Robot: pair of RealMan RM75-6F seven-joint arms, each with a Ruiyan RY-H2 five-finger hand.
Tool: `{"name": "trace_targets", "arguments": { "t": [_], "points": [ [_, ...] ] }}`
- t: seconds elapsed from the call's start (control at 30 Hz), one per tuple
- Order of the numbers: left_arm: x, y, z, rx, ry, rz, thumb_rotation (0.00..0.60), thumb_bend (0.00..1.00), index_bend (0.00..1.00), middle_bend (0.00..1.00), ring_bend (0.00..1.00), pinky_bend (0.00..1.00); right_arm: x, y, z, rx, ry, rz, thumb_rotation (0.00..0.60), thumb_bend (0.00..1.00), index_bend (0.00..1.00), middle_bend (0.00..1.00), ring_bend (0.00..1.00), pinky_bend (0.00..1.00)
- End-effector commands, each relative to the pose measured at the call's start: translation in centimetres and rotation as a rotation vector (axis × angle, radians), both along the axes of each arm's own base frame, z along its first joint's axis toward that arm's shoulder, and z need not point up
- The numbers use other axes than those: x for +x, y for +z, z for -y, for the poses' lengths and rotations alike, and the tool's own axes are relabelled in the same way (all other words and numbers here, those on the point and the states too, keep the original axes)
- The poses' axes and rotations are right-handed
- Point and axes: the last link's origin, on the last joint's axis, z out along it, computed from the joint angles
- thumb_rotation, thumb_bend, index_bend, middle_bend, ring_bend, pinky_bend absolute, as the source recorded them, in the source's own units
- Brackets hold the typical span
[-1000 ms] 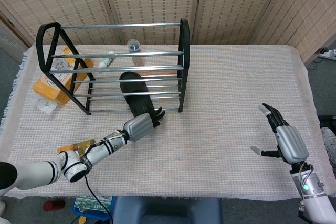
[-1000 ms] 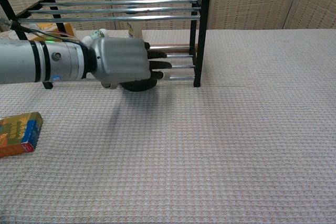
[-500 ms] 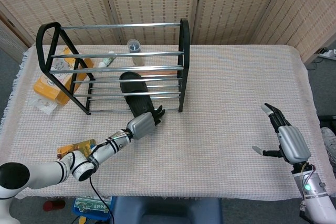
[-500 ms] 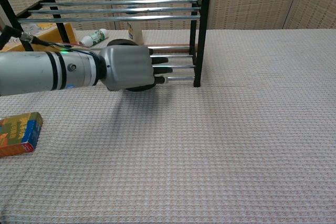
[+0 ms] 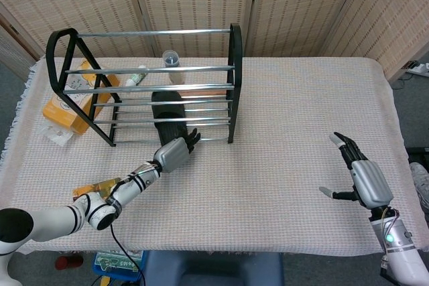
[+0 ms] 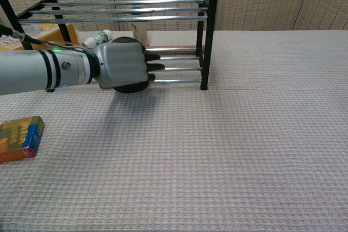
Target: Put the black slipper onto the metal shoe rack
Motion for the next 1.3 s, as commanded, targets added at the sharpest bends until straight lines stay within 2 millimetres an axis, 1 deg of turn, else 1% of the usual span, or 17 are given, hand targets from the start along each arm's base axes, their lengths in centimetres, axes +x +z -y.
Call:
{"name": "trace_targets", "arguments": {
  "t": [0.03, 0.23, 0.33, 0.43, 0.67, 0.83, 1.03, 1.13, 1.3],
  "points": [
    [-0.2, 0.1, 0.1, 0.003, 0.010, 0.002, 0.600, 0.23, 0.24, 0.05, 0.01, 0.31, 0.1, 0.0, 0.0, 0.001, 0.001, -0.001, 0.600, 0.04, 0.00, 0.00, 0.01, 0.21],
    [-0.5, 0.5, 0.4, 0.013, 0.020, -0.001, 0.600, 0.23, 0.25, 0.05, 0.01, 0.31, 0.1, 0.0, -0.1, 0.000, 0.002, -0.004, 0.600, 0.04, 0.00, 0.00, 0.01, 0.21],
    [-0.5, 0.7, 0.9, 0.005, 0.031, 0.013, 0.600, 0.23, 0.25, 0.05, 0.01, 0.31, 0.1, 0.1, -0.2, -0.002, 0.002, -0.005, 0.600, 0.04, 0.00, 0.00, 0.01, 0.21],
    [-0.4, 1.1, 1.6, -0.003, 0.036, 0.049, 0.600, 0.23, 0.23, 0.05, 0.01, 0.31, 0.2, 0.2, -0.2, -0.004, 0.003, -0.008, 0.600, 0.05, 0.00, 0.01, 0.01, 0.21],
    [-0.5, 2.2, 4.4, -0.047, 0.061, 0.173, 0.600, 0.23, 0.15, 0.05, 0.01, 0.31, 0.1, 0.7, -0.3, -0.018, -0.004, -0.018, 0.600, 0.05, 0.00, 0.02, 0.01, 0.21],
    [-1.2, 3.2, 5.9, -0.080, 0.146, 0.300, 0.600, 0.23, 0.14, 0.05, 0.01, 0.31, 0.0, 1.0, -0.4, -0.023, -0.007, -0.024, 0.600, 0.05, 0.00, 0.02, 0.01, 0.21],
    [-3.0, 5.4, 8.5, -0.104, 0.277, 0.478, 0.600, 0.23, 0.14, 0.05, 0.01, 0.31, -0.3, 2.0, -0.4, -0.044, -0.023, -0.048, 0.600, 0.05, 0.00, 0.02, 0.01, 0.21],
    [-4.5, 6.6, 9.7, -0.104, 0.335, 0.524, 0.600, 0.23, 0.14, 0.05, 0.01, 0.31, -0.5, 2.5, -0.4, -0.058, -0.036, -0.050, 0.600, 0.05, 0.00, 0.02, 0.01, 0.21],
    [-7.5, 9.0, 11.2, -0.079, 0.501, 0.646, 0.600, 0.23, 0.14, 0.05, 0.01, 0.31, -1.0, 3.0, -0.6, -0.055, -0.057, -0.074, 0.600, 0.05, 0.00, 0.02, 0.01, 0.21]
  ]
}}
